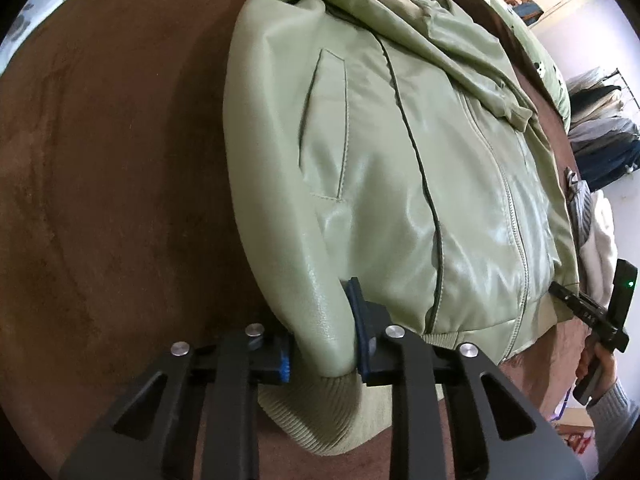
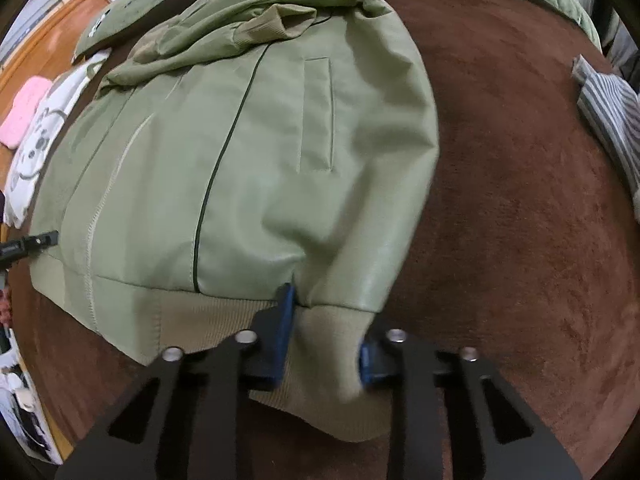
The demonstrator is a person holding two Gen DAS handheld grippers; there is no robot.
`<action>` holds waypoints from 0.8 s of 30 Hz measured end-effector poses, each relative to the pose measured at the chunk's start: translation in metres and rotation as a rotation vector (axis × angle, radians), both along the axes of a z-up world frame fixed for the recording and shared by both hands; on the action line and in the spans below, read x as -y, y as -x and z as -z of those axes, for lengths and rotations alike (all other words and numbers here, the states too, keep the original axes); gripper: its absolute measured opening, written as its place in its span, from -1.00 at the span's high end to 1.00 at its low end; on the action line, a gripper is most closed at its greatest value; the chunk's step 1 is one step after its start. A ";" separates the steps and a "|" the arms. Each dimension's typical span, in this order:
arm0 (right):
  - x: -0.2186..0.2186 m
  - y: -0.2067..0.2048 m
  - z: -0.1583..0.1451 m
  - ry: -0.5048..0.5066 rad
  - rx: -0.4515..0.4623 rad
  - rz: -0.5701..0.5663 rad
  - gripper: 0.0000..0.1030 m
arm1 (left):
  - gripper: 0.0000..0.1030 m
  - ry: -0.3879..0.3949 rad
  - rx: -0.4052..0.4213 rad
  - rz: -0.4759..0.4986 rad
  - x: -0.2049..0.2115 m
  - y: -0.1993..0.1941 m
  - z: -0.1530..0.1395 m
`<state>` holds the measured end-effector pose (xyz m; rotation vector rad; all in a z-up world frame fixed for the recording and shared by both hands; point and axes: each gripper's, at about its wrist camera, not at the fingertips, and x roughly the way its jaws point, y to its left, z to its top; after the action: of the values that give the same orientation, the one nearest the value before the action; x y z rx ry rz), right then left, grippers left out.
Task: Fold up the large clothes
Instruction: 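Grasp the ribbed hem with the left tool while the right tool grasps it too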
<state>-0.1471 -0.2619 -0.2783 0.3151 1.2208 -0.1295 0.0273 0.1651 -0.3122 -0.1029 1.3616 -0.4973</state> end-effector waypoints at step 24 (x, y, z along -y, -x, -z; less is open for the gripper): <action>-0.049 0.078 -0.096 0.046 -0.127 -0.042 0.82 | 0.75 -0.001 -0.134 0.025 -0.023 0.071 -0.067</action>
<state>-0.2246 -0.2126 -0.1825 0.2436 1.3470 -0.1426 -0.0435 0.1884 -0.2448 -0.1206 1.4961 -0.5176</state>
